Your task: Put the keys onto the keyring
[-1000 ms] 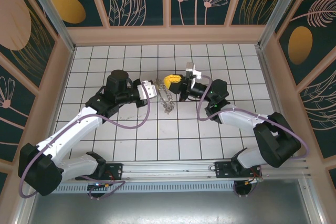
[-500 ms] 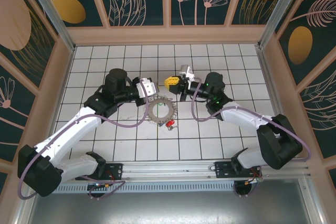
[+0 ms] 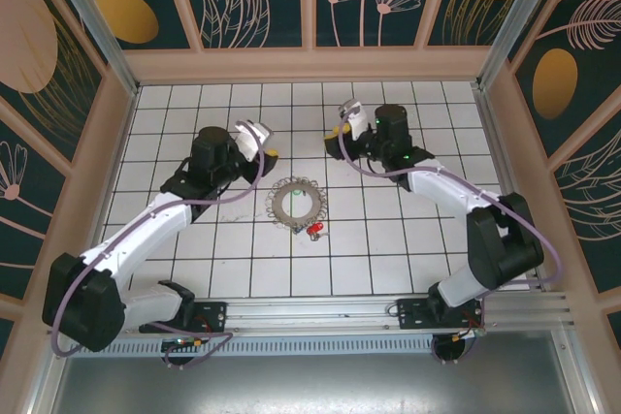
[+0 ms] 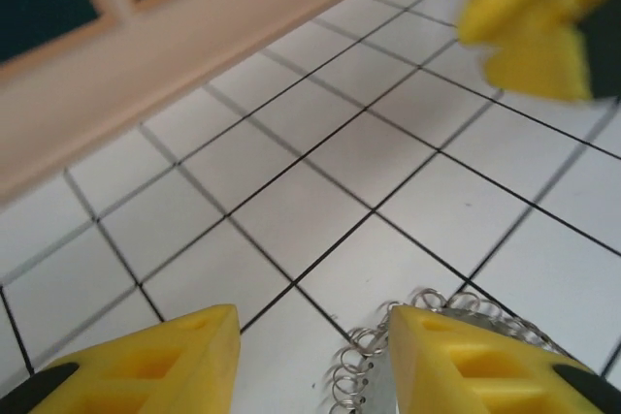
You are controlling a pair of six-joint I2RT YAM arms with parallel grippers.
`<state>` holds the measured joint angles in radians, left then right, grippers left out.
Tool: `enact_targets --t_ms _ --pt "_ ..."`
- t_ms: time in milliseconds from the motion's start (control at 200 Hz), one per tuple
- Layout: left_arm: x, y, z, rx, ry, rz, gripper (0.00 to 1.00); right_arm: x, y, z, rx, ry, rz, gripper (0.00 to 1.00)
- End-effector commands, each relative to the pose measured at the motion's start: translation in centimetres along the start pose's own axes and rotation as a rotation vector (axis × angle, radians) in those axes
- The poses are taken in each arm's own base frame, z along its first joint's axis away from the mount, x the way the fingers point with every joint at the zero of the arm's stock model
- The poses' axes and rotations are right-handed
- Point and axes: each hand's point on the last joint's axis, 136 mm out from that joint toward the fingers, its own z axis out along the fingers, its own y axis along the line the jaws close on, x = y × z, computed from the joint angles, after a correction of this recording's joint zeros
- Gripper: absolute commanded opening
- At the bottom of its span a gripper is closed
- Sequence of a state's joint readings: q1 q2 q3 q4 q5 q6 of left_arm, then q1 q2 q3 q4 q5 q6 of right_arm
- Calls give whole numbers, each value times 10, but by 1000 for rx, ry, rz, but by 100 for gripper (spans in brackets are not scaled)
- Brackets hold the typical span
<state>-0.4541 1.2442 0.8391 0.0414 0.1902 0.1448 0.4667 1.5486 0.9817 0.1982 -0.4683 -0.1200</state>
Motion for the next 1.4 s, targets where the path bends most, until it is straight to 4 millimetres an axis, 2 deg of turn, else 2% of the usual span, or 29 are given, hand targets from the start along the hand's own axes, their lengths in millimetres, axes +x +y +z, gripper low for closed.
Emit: enact_targets --t_ms 0,85,120,135,230,320,395,510,711,956,1036,1176,1291,1396 --pt "1 21 10 -95 27 -236 46 29 4 21 -12 120 94 45" --pt "9 32 10 -147 70 -272 47 47 9 45 -26 202 99 45" --pt "11 40 6 -176 73 -296 48 53 3 53 0 241 107 45" --pt "12 44 4 -190 73 -306 49 55 9 59 -3 259 102 45" --pt "16 63 -8 -244 65 -370 51 74 9 84 33 371 144 44" --pt "21 77 -19 -274 68 -409 51 82 17 96 35 412 159 44" --pt "25 84 -26 -289 66 -419 51 85 14 102 64 446 194 44" --pt "33 90 -33 -306 71 -437 51 92 19 109 60 496 229 45" --pt "42 90 -36 -310 81 -406 51 117 26 110 66 596 232 44" --pt "46 88 -39 -306 102 -353 51 126 36 118 54 654 217 41" --pt "46 88 -40 -307 104 -341 51 130 34 118 76 667 208 41" --pt "48 87 -42 -306 108 -329 51 136 25 118 127 690 200 33" --pt "47 86 -43 -305 104 -319 51 133 28 118 119 688 212 23" --pt "48 85 -44 -304 106 -315 51 130 29 116 119 681 217 20"
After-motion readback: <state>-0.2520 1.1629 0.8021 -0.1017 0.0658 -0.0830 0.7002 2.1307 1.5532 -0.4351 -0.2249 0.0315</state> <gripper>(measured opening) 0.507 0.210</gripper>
